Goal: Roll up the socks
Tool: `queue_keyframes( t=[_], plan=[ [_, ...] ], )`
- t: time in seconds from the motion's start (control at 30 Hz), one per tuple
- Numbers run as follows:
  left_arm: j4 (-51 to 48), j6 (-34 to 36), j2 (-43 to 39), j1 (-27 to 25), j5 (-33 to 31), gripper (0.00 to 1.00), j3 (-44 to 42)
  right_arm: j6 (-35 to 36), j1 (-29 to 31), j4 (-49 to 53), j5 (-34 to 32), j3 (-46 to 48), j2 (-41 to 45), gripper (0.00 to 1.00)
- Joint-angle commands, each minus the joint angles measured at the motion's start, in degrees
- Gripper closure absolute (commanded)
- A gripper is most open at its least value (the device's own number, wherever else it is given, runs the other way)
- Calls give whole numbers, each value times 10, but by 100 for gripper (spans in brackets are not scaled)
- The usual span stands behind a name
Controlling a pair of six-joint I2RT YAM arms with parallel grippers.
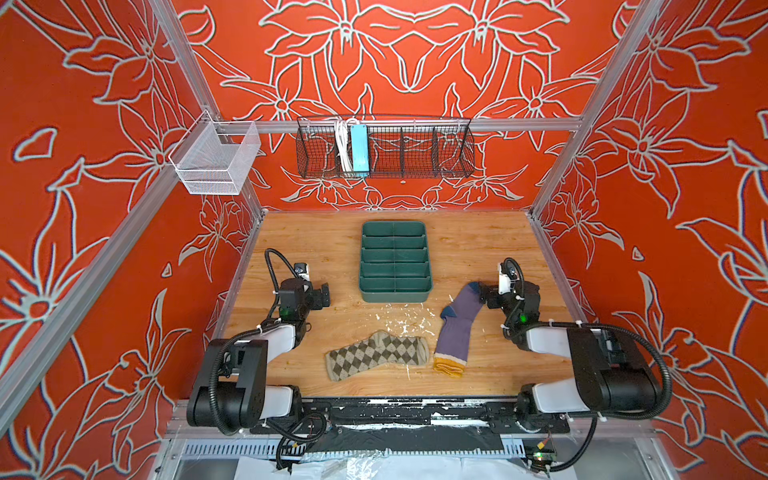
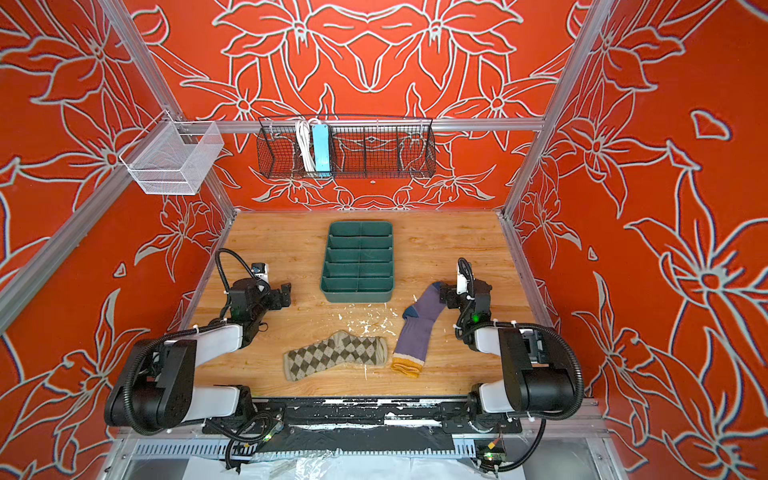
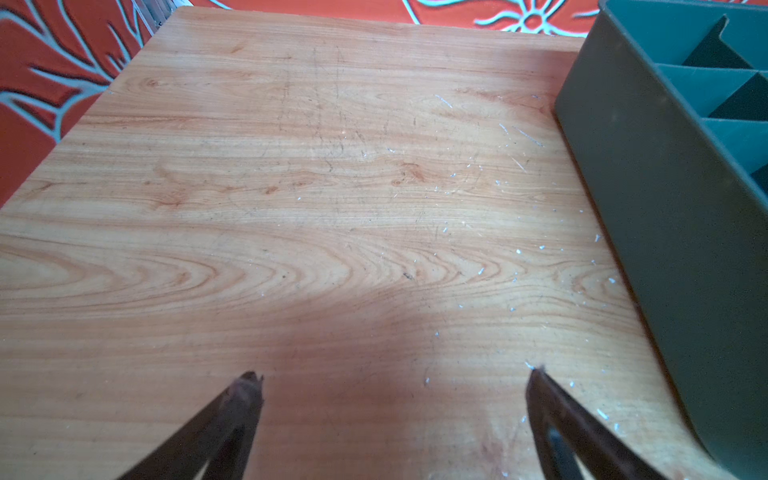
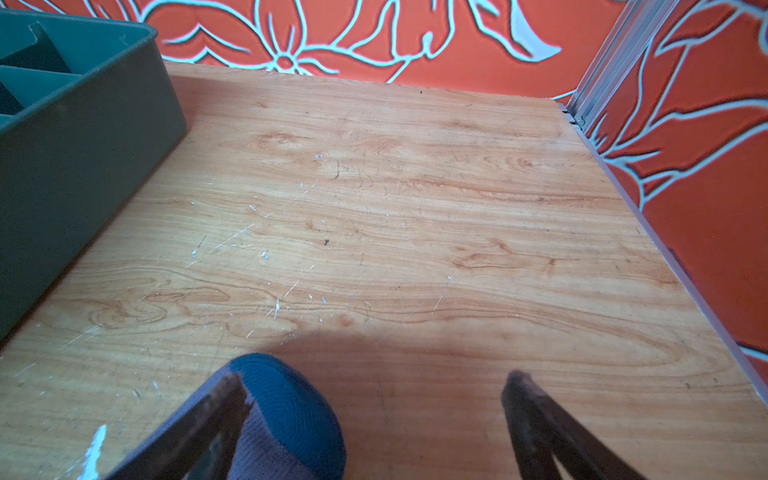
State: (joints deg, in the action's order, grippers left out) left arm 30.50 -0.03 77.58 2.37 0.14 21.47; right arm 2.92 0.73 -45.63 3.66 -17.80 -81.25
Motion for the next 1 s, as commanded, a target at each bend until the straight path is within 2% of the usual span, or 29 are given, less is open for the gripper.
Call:
queue_keyframes(
  t=[0.0, 0.47, 0.57, 0.77, 0.83, 0.87, 0.93, 0.97],
  plan=[
    [0, -5, 1, 3, 5, 3, 12, -6, 1, 3, -8, -6, 7, 2],
    [-16, -12, -12, 3, -10, 3, 20, -6, 2, 1, -8, -4, 8, 2],
    [-109, -21, -56, 3, -31, 3, 60, -6, 2, 8, -9, -4, 19, 2],
    [-209, -48, -201, 3, -94, 3, 94, -8, 2, 177, 4, -54, 139, 2],
    [-230, -59, -263, 4, -82, 3, 114, -50, 2, 252, -2, -92, 200, 2],
    [-235, -67, -287, 4, -63, 3, 126, -96, 2, 303, -8, -117, 232, 2],
    [-243, -119, -320, 4, -19, 3, 159, -267, 1, 404, -59, -164, 286, 2],
    [-262, -181, -334, 4, -17, 3, 181, -367, 1, 466, -91, -190, 312, 2]
  ],
)
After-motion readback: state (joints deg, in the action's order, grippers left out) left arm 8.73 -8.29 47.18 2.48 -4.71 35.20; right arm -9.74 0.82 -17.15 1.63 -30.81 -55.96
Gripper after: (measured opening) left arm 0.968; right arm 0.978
